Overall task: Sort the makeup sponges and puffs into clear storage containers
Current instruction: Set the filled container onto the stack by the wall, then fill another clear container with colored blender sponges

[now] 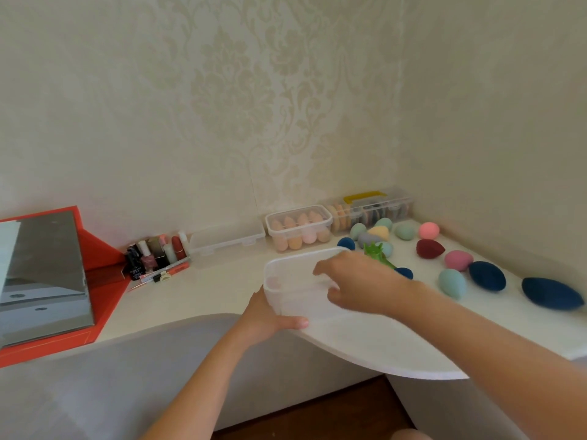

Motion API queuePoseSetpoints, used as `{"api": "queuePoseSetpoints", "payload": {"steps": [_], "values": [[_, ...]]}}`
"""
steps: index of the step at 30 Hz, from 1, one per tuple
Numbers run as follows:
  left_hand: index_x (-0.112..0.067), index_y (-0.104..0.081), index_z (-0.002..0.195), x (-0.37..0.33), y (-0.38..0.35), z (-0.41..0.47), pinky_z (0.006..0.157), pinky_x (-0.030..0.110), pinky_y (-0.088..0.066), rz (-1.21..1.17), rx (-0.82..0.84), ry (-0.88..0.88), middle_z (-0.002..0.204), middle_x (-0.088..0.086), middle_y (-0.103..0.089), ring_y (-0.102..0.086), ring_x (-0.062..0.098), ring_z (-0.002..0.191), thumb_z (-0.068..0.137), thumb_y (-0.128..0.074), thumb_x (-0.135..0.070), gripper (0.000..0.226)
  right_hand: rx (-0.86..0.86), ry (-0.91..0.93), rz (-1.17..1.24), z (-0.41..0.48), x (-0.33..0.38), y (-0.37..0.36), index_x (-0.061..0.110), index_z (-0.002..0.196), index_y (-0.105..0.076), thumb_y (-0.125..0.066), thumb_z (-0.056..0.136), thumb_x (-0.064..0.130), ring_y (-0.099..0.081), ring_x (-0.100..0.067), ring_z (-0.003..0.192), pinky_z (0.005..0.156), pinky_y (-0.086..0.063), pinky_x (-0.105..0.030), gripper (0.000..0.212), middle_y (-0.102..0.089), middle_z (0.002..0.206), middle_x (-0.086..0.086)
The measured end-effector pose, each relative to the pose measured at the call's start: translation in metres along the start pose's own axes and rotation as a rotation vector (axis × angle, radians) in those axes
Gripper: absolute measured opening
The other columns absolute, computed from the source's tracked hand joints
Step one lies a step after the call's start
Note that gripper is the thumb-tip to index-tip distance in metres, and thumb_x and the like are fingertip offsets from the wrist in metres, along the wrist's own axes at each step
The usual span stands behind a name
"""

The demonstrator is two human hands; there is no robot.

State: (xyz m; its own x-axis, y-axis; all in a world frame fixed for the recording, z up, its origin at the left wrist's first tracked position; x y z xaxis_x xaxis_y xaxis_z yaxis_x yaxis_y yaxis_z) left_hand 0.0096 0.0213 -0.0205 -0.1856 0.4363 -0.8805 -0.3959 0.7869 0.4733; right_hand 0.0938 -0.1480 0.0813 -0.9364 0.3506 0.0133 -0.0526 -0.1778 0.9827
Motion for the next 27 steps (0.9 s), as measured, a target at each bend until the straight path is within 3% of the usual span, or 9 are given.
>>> {"api": "queuePoseSetpoints", "payload": {"steps": [4,7,9,14,18,20,23,25,27], "values": [[-0.020,-0.036,0.136,0.002,0.000,-0.001,0.106,0.027,-0.034,0.026,-0.027,0.051,0.138,-0.007,-0.043,-0.042,0.012,0.127,0.033,-0.086,-0.050,0.119,-0.335,-0.022,0.035,0.017,-0.019,0.036,0.018,0.108,-0.067,-0.050,0.092,0.025,-0.060,-0.024,0.100,0.078,-0.045,-0.031,0.024,-0.066,0.110,-0.003],[-0.022,-0.035,0.133,0.002,-0.001,-0.002,0.104,0.023,-0.031,-0.024,-0.056,0.038,0.137,-0.009,-0.039,-0.037,0.009,0.128,0.029,-0.084,-0.046,0.118,-0.531,-0.116,0.189,0.042,-0.035,0.043,0.013,0.100,-0.073,-0.058,0.091,0.024,-0.055,-0.024,0.091,0.071,-0.043,-0.032,0.021,-0.055,0.098,-0.005],[-0.027,-0.034,0.130,0.004,0.000,-0.002,0.104,0.024,-0.032,-0.025,-0.066,0.029,0.136,-0.011,-0.040,-0.038,0.008,0.128,0.031,-0.085,-0.044,0.113,-0.589,-0.196,0.153,0.064,-0.042,0.041,0.014,0.106,-0.072,-0.057,0.093,0.022,-0.051,-0.025,0.093,0.073,-0.038,-0.029,0.022,-0.049,0.094,-0.006],[-0.026,-0.027,0.143,0.014,0.007,-0.004,0.112,0.038,-0.032,0.021,-0.093,0.057,0.143,-0.010,-0.037,-0.035,0.012,0.134,0.033,-0.087,-0.052,0.128,-0.356,-0.284,0.285,0.115,-0.040,0.018,0.017,0.140,-0.043,-0.049,0.096,0.020,-0.054,-0.029,0.113,0.091,-0.043,-0.034,0.045,-0.052,0.126,-0.012],[-0.031,-0.027,0.141,0.020,0.016,-0.002,0.111,0.041,-0.033,0.053,-0.132,0.096,0.140,-0.013,-0.037,-0.033,0.012,0.132,0.033,-0.086,-0.054,0.125,-0.034,-0.196,0.306,0.126,-0.028,-0.012,0.011,0.152,-0.010,-0.046,0.098,0.029,-0.031,-0.026,0.138,0.107,-0.028,-0.030,0.067,-0.027,0.153,-0.012],[-0.035,-0.029,0.140,0.023,0.017,-0.001,0.110,0.042,-0.033,0.042,-0.128,0.097,0.139,-0.015,-0.039,-0.034,0.012,0.132,0.033,-0.088,-0.058,0.124,0.158,-0.173,0.334,0.128,-0.028,-0.029,0.010,0.152,-0.011,-0.040,0.100,0.034,-0.021,-0.024,0.144,0.113,-0.019,-0.032,0.064,-0.014,0.158,-0.009],[-0.043,-0.037,0.132,0.032,0.017,0.004,0.107,0.046,-0.038,0.035,-0.103,0.093,0.135,-0.016,-0.048,-0.041,0.016,0.130,0.033,-0.091,-0.059,0.113,0.324,-0.170,0.277,0.131,-0.031,-0.043,0.011,0.148,-0.028,-0.032,0.101,0.038,-0.021,-0.027,0.143,0.116,-0.019,-0.038,0.054,-0.019,0.157,-0.008],[-0.046,-0.042,0.126,0.031,0.017,0.008,0.105,0.048,-0.039,0.015,-0.115,0.092,0.132,-0.015,-0.051,-0.043,0.018,0.128,0.032,-0.092,-0.058,0.107,0.253,-0.136,0.274,0.132,-0.031,-0.036,0.014,0.144,-0.037,-0.034,0.101,0.039,-0.028,-0.025,0.140,0.111,-0.023,-0.033,0.050,-0.029,0.153,-0.007],[-0.048,-0.040,0.123,0.027,0.017,0.011,0.109,0.045,-0.034,0.010,-0.172,0.090,0.132,-0.017,-0.046,-0.038,0.015,0.130,0.030,-0.088,-0.063,0.105,0.065,-0.127,0.336,0.128,-0.035,-0.016,0.018,0.139,-0.045,-0.041,0.099,0.039,-0.039,-0.022,0.133,0.104,-0.030,-0.028,0.046,-0.042,0.147,-0.004]]}}
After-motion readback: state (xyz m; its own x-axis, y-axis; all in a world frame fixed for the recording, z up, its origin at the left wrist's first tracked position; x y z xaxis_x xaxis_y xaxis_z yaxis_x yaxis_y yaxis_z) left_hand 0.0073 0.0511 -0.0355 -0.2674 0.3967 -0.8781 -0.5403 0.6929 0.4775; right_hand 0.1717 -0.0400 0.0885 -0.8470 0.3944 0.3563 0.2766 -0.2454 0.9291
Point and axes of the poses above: each hand's wrist, its own z-axis towards the middle knuckle, its own y-axis out of the back of the hand, x = y × z, the point moved 2 cm from there along z, towards the middle knuckle
